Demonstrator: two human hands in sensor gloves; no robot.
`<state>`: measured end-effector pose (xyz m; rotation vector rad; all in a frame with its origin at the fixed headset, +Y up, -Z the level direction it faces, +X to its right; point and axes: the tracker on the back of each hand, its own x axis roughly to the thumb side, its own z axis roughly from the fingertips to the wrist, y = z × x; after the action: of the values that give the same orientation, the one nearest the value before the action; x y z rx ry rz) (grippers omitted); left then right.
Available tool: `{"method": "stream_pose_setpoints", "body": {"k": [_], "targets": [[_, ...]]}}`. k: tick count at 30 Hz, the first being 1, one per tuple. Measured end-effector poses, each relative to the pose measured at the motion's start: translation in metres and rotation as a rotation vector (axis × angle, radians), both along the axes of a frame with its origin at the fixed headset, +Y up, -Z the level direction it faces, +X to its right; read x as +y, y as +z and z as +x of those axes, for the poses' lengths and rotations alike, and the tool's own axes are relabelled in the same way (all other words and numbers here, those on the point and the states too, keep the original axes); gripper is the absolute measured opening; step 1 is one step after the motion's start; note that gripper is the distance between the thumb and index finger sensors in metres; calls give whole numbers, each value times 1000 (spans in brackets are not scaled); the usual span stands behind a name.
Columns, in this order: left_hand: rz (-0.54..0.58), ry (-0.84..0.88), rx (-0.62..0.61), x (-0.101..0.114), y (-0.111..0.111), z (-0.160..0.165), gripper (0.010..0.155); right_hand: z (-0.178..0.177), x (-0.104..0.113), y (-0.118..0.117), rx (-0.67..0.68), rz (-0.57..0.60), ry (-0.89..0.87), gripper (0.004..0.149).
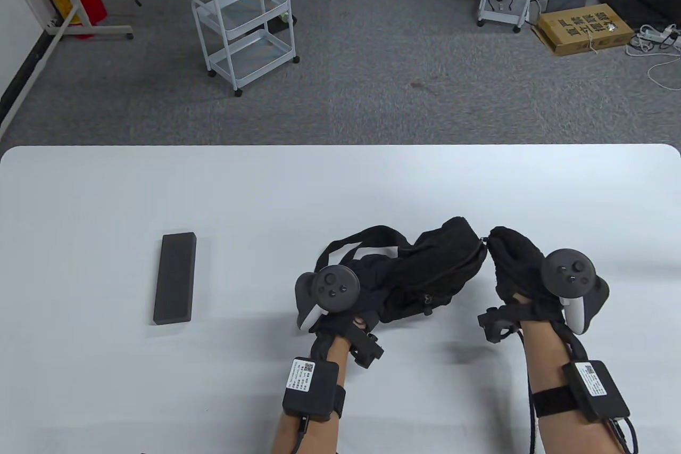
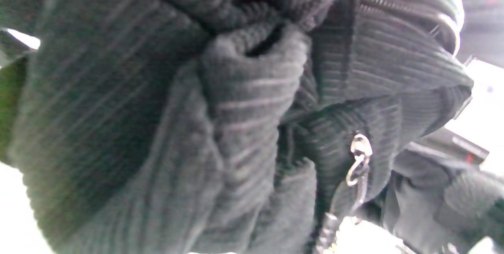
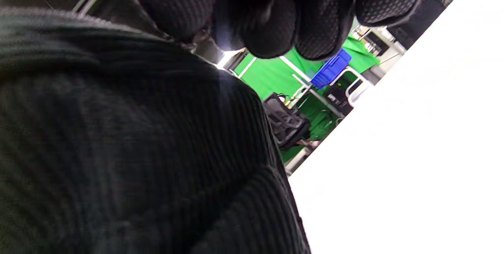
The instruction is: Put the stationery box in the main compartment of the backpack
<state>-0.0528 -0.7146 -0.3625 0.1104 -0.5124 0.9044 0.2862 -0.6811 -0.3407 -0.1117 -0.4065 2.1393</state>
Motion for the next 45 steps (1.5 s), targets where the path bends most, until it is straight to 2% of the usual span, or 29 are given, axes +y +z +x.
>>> {"method": "stream_pose_setpoints", "body": {"k": [5,8,13,18,25,28,29,31,35,39,42,45], "targets": [[17,128,10,14,2,-15,46,8,-2,5,41,33,-62,57],[20,179,-14,21,3,-22,46,7,-6,1,155,-2,-99,59],[7,210,-69,25,2,-27,46,-6,-4,-1,290,5,-91,66],[-115,149,-229,22,-2,-23,46,-15,-2,-3,410,-10,-30,76],[-213,120,-350,18,-6,-22,46,-29,0,-4,619,-66,-27,97],[-224,119,-344,16,-7,-23,46,-36,4,-3,667,-70,-16,87],[-230,120,-334,14,-8,-25,46,-39,5,-2,676,-66,-17,75],[-250,123,-290,10,-9,-29,48,-41,9,1,633,-9,-37,57],[-215,109,-108,10,-9,-38,58,-43,16,8,543,107,-8,49],[-131,58,214,12,-6,-63,61,-39,19,13,471,173,-10,47],[-101,-52,488,13,-5,-91,63,-33,19,13,446,182,-25,47],[-209,-233,713,7,-6,-131,71,-28,20,13,439,183,-37,48]]}}
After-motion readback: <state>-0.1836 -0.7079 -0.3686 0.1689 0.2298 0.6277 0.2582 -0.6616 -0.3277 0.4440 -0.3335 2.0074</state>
